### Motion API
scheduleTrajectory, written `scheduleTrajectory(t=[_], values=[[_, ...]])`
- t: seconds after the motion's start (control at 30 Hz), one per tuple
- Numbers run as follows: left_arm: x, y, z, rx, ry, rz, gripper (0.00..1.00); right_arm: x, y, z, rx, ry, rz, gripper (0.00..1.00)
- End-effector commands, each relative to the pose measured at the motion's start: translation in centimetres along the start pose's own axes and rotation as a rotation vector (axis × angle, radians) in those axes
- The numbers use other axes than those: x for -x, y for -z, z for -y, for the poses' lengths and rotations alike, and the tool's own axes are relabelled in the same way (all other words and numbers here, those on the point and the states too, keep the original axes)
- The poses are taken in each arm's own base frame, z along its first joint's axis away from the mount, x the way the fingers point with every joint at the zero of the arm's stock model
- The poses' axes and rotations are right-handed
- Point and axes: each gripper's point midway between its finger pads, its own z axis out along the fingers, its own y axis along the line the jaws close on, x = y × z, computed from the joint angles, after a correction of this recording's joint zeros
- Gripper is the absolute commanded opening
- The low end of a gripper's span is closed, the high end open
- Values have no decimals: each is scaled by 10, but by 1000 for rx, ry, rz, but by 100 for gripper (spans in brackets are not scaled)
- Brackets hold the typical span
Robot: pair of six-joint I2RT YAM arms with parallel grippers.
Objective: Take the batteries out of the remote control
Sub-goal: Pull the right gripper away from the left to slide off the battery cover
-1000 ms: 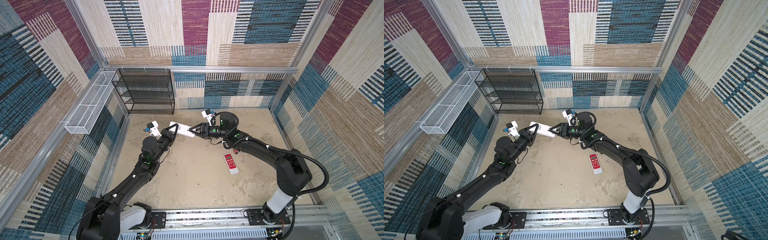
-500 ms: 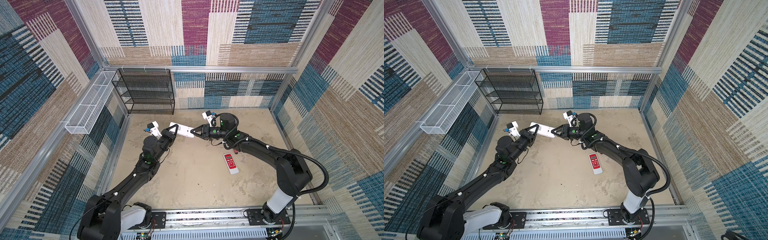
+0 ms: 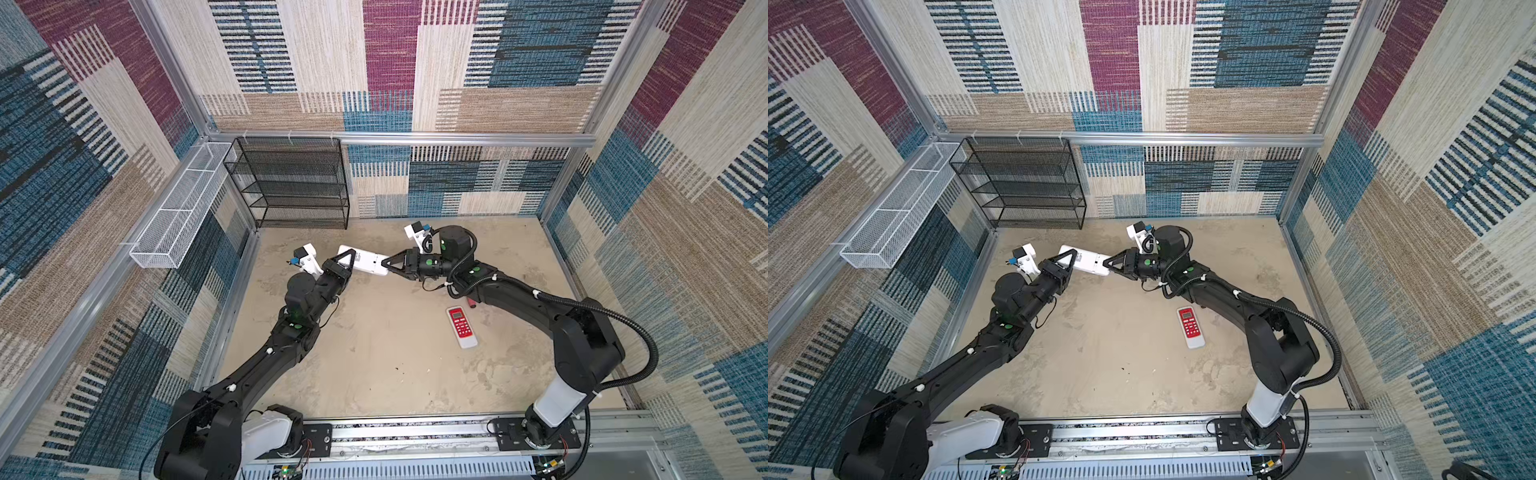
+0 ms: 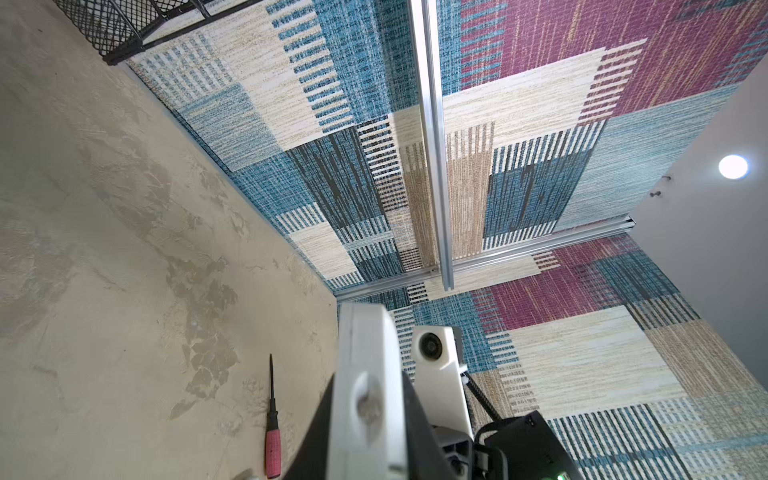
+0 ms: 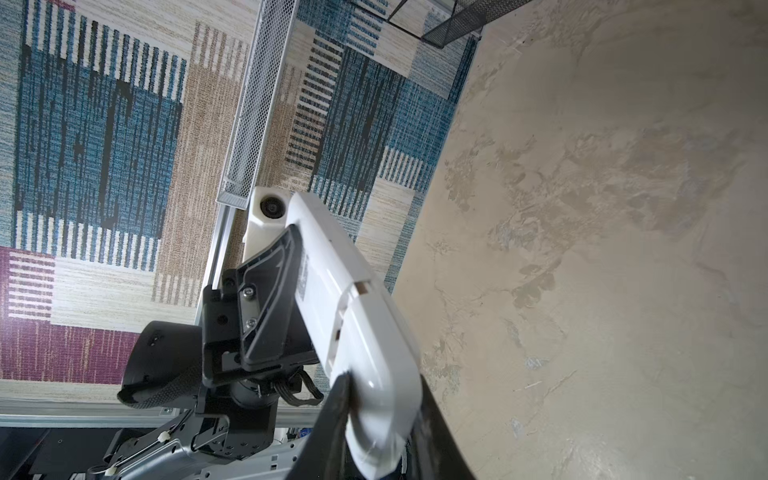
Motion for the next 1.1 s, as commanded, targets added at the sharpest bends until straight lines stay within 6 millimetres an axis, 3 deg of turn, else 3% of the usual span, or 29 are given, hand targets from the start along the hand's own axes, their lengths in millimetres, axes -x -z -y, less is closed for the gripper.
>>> scheduleTrajectory(t=[0.0,0.43,0.8,1.07], values=[[1,1,13,-54,2,0,0,1,-1,3,-8,23,5,22],[4,5,18,-70,45,17,0,-1,-1,6,3,11,2,29],[7,7,14,-34,20,34,0,-3,1,8,-5,3,-2,26],[8,5,11,-26,20,36,0,-4,1,8,1,-4,-10,29]])
